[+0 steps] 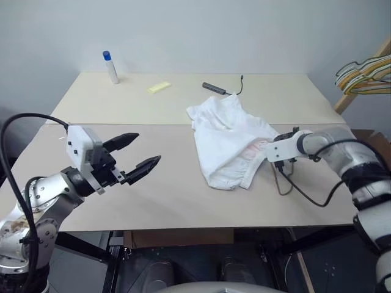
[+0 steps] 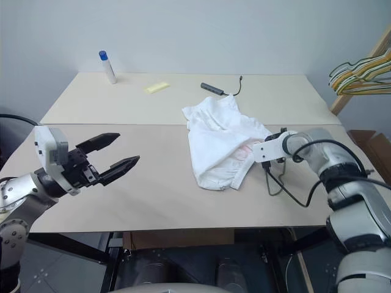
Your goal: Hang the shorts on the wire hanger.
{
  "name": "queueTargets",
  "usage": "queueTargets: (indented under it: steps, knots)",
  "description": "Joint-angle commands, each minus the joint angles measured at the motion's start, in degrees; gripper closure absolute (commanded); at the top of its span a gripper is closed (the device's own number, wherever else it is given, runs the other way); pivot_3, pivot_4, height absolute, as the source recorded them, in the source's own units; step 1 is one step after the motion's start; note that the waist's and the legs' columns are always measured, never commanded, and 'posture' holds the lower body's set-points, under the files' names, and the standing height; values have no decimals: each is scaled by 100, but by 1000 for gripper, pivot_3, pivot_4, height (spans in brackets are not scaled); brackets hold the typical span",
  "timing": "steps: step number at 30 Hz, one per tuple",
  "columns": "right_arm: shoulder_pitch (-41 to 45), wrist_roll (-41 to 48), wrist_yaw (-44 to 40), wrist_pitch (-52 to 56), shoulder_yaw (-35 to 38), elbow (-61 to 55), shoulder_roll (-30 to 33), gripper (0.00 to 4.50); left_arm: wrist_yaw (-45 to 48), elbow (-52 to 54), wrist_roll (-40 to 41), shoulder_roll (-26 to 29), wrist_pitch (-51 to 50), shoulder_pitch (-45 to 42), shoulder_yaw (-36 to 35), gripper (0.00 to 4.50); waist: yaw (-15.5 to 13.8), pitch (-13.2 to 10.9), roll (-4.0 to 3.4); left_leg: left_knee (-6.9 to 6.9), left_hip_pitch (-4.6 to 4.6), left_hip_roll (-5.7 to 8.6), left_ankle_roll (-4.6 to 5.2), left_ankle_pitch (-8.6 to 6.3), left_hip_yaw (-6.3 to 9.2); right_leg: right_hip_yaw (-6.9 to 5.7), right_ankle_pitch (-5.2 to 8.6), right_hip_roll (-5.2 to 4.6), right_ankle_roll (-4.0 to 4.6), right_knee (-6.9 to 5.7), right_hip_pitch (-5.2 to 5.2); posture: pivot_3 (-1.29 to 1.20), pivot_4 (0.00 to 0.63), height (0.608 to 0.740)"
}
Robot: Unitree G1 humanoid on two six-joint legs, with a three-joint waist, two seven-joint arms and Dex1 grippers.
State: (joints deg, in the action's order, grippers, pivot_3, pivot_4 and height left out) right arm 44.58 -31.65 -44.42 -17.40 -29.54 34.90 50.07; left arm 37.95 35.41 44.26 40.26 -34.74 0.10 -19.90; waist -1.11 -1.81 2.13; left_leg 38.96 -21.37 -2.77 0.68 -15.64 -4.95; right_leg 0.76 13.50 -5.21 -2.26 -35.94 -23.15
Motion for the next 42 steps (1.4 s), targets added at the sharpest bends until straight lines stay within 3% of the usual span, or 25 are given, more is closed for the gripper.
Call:
queueTargets:
  steps: [1,2,5,8,14,17,24,28,31,35,42]
  knots:
    - [-691,682,-641,1032,850,-1896,318,692,7,157,78,43,96,-59,-91,0,-10,-1,-3,0,0,0,0,0,0,0,0,0,0,-2,0,112,0,740]
    - [-1066,983,-867,1413,1084,-2602,341,344,15,139,88,53,81,-87,-75,0,-13,-1,-3,0,0,-1,0,0,3,-1,0,0,0,-1,1,109,0,740]
    - [-1933,1451,-1219,2383,1488,-4236,226,344,78,77,102,83,64,-164,-21,0,7,0,-5,1,7,-5,1,-1,4,-2,0,3,0,-6,4,93,0,740]
    - [-2369,1586,-1219,3337,1513,-5144,-212,344,129,-33,94,91,53,-326,93,0,31,1,-3,2,14,-5,0,0,3,-2,0,5,1,-11,8,74,0,740]
    - [-1879,1323,-224,5653,1471,-4867,-1876,344,226,-191,52,55,61,-597,329,0,65,2,-1,5,19,-5,-15,13,-2,1,-4,9,7,-15,7,56,0,740]
    - [-1641,1444,58,6370,1641,-4572,-2255,344,249,-230,53,58,72,-673,389,0,48,2,-2,1,7,-5,-17,14,-1,-1,-4,11,8,-14,-3,56,0,740]
    - [-1796,1889,-7,6686,1833,-5050,-2052,344,337,-291,-92,115,88,-741,535,0,29,2,-3,0,-16,-3,-14,10,3,-13,-3,6,6,-3,-11,58,0,740]
    - [-2115,2104,-243,6406,1828,-5573,-1547,344,528,-815,-715,19,-220,-1743,1928,0,6,1,-4,3,-10,0,-16,13,11,-22,-4,7,7,-6,-2,12,0,740]
    - [-2289,2295,-412,6321,1846,-5868,-1236,344,560,-1419,-1192,-238,-508,-2563,2823,0,59,3,-1,7,-1,5,-14,15,9,-16,-5,7,3,-3,10,-16,0,740]
    - [-2495,2418,-400,6349,1945,-6186,-941,344,283,-3125,-2236,-1258,-453,-3945,3899,0,161,4,1,6,-4,5,-13,15,12,-13,-5,10,2,-2,7,-60,0,740]
    - [-2670,2486,-88,6704,1979,-6595,-965,344,-201,-5902,-3502,-2852,118,-5228,4546,0,391,4,1,6,-26,9,-1,8,19,-12,-3,10,0,10,-6,-118,0,740]
